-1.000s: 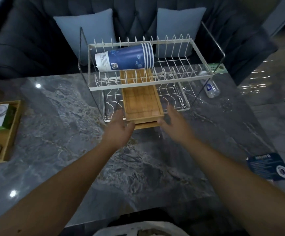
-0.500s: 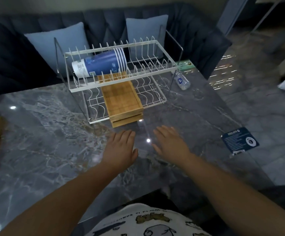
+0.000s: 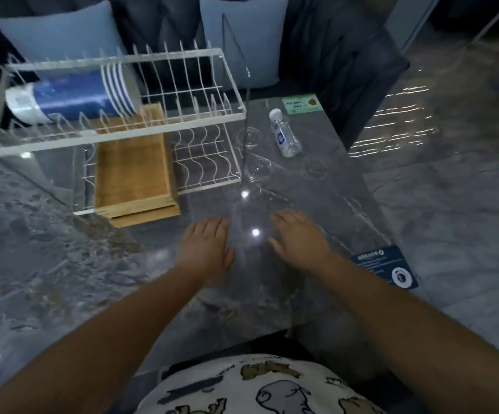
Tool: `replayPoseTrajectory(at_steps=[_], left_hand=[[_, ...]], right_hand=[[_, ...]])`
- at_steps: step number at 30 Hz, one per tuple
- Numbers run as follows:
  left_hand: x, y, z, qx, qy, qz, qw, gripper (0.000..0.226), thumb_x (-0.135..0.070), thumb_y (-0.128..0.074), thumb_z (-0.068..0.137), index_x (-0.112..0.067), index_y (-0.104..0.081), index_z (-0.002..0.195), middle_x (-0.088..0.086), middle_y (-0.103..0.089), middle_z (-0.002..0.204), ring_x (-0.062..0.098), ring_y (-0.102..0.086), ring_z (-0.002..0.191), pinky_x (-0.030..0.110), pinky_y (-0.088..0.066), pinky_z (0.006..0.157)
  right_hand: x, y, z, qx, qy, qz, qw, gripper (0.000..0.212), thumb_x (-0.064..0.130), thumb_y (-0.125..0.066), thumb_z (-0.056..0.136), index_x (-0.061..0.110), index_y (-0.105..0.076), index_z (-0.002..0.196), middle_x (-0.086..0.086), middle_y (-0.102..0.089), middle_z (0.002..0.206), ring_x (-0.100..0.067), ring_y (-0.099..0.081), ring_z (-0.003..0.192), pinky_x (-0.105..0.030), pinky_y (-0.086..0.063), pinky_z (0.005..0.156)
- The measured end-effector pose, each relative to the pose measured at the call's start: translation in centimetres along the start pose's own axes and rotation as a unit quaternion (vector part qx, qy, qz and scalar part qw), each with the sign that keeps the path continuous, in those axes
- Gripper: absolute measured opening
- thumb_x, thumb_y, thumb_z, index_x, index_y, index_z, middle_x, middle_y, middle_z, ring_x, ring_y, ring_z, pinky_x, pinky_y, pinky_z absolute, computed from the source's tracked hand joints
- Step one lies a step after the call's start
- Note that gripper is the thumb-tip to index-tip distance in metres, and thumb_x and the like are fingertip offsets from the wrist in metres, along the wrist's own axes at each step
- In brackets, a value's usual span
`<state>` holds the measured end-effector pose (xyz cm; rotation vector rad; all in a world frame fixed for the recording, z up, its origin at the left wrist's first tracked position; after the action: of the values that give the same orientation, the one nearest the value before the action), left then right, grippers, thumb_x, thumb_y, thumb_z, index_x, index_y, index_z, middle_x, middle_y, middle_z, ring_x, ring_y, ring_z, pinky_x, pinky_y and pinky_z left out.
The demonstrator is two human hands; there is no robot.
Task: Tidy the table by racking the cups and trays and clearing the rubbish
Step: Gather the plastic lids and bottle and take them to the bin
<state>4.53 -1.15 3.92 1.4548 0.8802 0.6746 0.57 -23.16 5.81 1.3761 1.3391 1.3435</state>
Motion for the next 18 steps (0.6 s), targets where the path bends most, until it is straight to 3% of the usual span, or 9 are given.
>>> replayPoseTrajectory(at_steps=[4, 6, 9, 14, 18], left_hand=[[-3.3, -1.3, 3.7, -0.003, 0.057, -0.016, 0.998, 0.059, -0.040, -0.061, 0.081, -0.005, -0.055, 0.127, 0.017, -0.058, 0.129, 0.037, -0.057, 0.111, 0.044, -0.042, 0.095], [-4.3, -2.0, 5.0, -0.003, 0.088, -0.027, 0.996, 0.057, -0.041, -0.054, 0.084, -0.005, -0.054, 0.129, 0.018, -0.058, 0.130, 0.038, -0.056, 0.111, 0.045, -0.042, 0.096], [-5.3, -3.5, 6.7, 0.015, 0.128, -0.041, 0.991, 0.060, -0.045, -0.041, 0.090, -0.007, -0.045, 0.136, 0.017, -0.052, 0.137, 0.038, -0.048, 0.122, 0.048, -0.036, 0.105], [-6.0, -6.0, 8.9, 0.034, 0.169, -0.055, 0.984, 0.062, -0.042, -0.045, 0.091, -0.006, -0.038, 0.141, 0.020, -0.042, 0.146, 0.040, -0.039, 0.132, 0.051, -0.029, 0.111], [-6.2, -7.6, 10.0, 0.026, 0.199, -0.062, 0.978, 0.064, -0.043, -0.041, 0.094, -0.009, -0.032, 0.147, 0.016, -0.029, 0.156, 0.036, -0.020, 0.145, 0.053, -0.013, 0.118]], right_hand=[[-6.2, 0.8, 1.8, 0.003, 0.019, 0.010, 1.000, 0.053, 0.033, -0.059, 0.089, 0.003, -0.050, 0.133, -0.019, -0.053, 0.136, -0.035, -0.048, 0.125, -0.040, -0.031, 0.110], [-8.7, 1.0, 2.8, 0.020, 0.025, 0.011, 0.999, 0.055, 0.035, -0.057, 0.090, 0.005, -0.048, 0.135, -0.018, -0.053, 0.136, -0.034, -0.048, 0.124, -0.039, -0.033, 0.108], [-12.3, 0.9, 4.5, 0.043, 0.014, 0.018, 0.999, 0.053, 0.035, -0.053, 0.093, 0.004, -0.047, 0.135, -0.018, -0.050, 0.138, -0.034, -0.045, 0.126, -0.039, -0.032, 0.108], [-17.1, 0.4, 7.9, 0.037, -0.023, 0.061, 0.997, 0.053, 0.033, -0.054, 0.093, 0.002, -0.045, 0.136, -0.019, -0.046, 0.139, -0.037, -0.043, 0.126, -0.043, -0.035, 0.106], [-19.8, -0.4, 10.8, 0.013, -0.072, 0.092, 0.993, 0.058, 0.038, -0.059, 0.091, 0.008, -0.043, 0.138, -0.014, -0.036, 0.150, -0.036, -0.037, 0.133, -0.044, -0.033, 0.108]])
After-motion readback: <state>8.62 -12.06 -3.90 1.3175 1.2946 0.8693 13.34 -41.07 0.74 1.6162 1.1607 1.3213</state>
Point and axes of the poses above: each hand's wrist, its own z-axis towards the middle knuckle, its own y-axis out of the back of the hand, x = y × z, the point moved 1 cm from there along z, towards the middle knuckle
